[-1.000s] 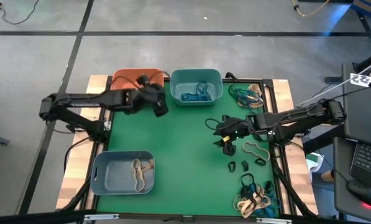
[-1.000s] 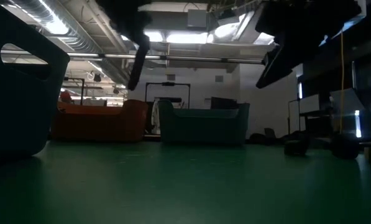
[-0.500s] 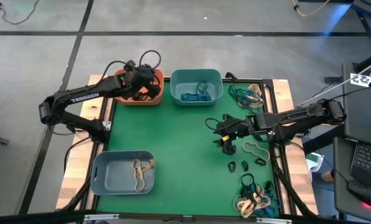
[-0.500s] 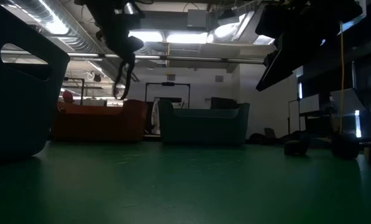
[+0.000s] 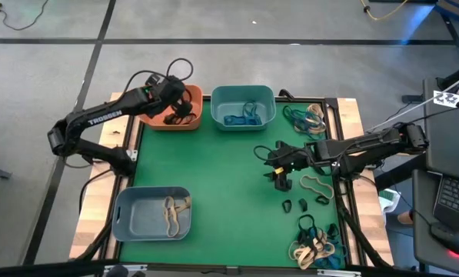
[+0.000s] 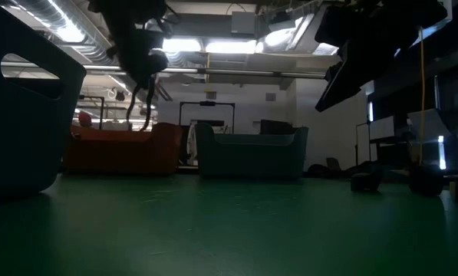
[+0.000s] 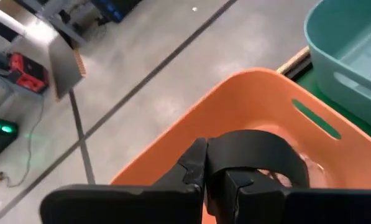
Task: Sort rubber bands into baskets
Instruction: Put the black rubber band into the orange bin
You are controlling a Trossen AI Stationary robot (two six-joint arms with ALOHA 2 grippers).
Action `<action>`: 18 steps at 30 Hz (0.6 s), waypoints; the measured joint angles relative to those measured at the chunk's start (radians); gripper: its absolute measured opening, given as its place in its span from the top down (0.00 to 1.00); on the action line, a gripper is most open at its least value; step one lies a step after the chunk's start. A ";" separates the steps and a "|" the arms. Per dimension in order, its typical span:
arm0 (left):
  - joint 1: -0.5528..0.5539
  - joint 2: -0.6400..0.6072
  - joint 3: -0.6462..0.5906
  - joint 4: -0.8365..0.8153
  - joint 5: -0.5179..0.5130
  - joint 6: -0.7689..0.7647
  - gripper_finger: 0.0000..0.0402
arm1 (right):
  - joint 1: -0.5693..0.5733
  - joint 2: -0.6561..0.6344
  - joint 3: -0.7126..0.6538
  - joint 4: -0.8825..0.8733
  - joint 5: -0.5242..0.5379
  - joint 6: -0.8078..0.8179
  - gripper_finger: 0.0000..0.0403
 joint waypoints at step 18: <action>0.056 0.129 -0.035 -0.018 0.075 -0.033 0.98 | 0.000 0.000 0.000 0.002 0.000 0.019 0.48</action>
